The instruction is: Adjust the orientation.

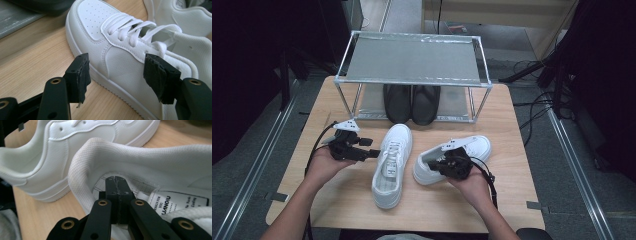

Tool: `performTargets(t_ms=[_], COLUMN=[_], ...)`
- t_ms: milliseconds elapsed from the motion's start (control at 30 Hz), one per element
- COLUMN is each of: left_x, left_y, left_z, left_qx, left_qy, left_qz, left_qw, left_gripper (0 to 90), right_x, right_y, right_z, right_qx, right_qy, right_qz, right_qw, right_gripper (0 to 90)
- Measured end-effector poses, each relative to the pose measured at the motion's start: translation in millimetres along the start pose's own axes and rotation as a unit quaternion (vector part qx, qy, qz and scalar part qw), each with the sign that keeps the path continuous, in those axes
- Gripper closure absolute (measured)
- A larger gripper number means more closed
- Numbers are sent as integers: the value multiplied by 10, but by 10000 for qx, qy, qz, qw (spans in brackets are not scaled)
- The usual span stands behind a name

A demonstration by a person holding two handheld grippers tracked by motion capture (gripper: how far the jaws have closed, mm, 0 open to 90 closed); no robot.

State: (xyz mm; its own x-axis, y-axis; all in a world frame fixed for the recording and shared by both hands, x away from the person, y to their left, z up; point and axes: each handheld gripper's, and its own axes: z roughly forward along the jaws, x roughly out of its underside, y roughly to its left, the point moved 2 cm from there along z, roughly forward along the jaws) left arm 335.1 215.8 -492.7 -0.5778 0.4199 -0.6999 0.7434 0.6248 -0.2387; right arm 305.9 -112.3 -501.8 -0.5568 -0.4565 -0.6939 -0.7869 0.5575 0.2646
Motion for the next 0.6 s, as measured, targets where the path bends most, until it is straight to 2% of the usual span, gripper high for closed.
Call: performTargets(t_ms=[133, 333, 433, 600], left_x=[-66, -141, -170, -192], left_y=[2, 11, 13, 14], left_z=[37, 87, 121, 143], left_qx=[29, 89, 111, 155], left_qy=[-3, -35, -27, 1], left_qz=[74, 144, 158, 181], left_qw=[10000, 9999, 9998, 9997], left_gripper=[382, 382, 382, 382], right_x=[80, 192, 184, 106], right_y=[53, 105, 137, 79], right_z=[-48, -170, -255, -449], right_qx=[-107, -186, -33, 121], right_qy=[47, 180, 8, -383], right_qz=[-38, 28, 63, 115], right_qw=[9999, 9997, 10000, 9991], right_gripper=[900, 900, 900, 900])
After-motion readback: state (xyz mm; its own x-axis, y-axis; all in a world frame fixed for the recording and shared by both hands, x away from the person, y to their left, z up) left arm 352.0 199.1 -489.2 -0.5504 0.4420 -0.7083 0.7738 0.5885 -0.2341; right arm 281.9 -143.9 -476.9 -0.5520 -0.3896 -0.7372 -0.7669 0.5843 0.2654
